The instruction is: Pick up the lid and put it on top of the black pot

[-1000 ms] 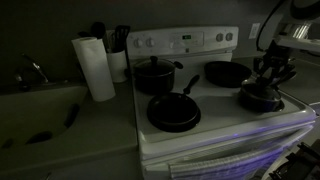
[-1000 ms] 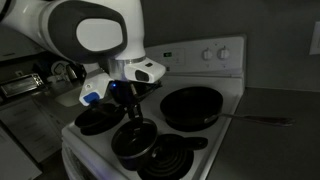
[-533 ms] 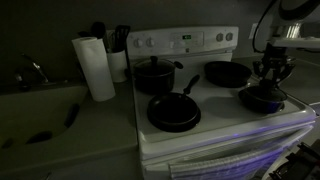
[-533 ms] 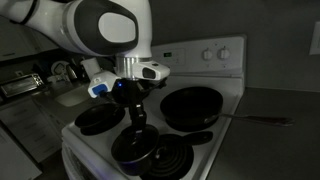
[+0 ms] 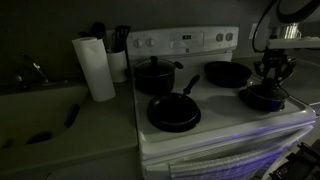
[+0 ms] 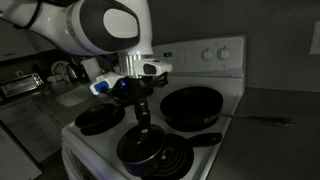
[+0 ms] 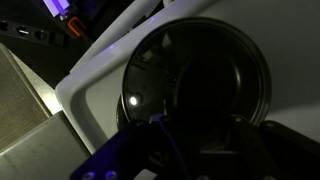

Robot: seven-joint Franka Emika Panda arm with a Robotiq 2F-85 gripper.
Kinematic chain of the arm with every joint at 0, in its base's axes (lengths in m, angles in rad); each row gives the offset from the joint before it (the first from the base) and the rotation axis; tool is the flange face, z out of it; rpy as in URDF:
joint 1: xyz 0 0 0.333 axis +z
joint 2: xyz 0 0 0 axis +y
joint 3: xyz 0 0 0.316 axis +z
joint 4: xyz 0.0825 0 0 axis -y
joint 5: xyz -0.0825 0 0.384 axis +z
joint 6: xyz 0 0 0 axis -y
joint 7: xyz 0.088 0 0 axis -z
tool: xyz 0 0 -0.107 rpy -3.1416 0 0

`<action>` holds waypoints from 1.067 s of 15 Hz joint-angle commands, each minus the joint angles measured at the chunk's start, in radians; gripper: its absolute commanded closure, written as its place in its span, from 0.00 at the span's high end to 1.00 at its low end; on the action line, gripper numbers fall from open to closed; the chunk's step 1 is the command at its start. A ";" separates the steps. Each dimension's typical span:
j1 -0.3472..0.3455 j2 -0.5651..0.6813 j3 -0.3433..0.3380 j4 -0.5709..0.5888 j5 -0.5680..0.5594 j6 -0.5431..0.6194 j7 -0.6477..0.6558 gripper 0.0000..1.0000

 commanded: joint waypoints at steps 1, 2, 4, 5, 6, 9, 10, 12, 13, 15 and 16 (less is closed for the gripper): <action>-0.016 0.055 0.011 -0.008 -0.050 0.045 0.058 0.14; -0.016 0.058 0.016 -0.009 -0.064 0.062 0.085 0.14; -0.015 0.062 0.021 -0.008 -0.091 0.084 0.135 0.14; -0.015 0.063 0.023 -0.007 -0.102 0.090 0.156 0.14; -0.013 0.063 0.025 -0.005 -0.112 0.095 0.174 0.14; -0.010 0.062 0.034 -0.006 -0.155 0.114 0.235 0.14; -0.008 0.061 0.036 -0.006 -0.162 0.120 0.249 0.14; -0.001 0.056 0.042 -0.006 -0.168 0.127 0.264 0.14; 0.003 0.052 0.043 -0.005 -0.163 0.128 0.262 0.14; 0.007 0.042 0.050 -0.001 -0.168 0.122 0.268 0.66; 0.010 0.036 0.053 0.003 -0.171 0.114 0.264 0.71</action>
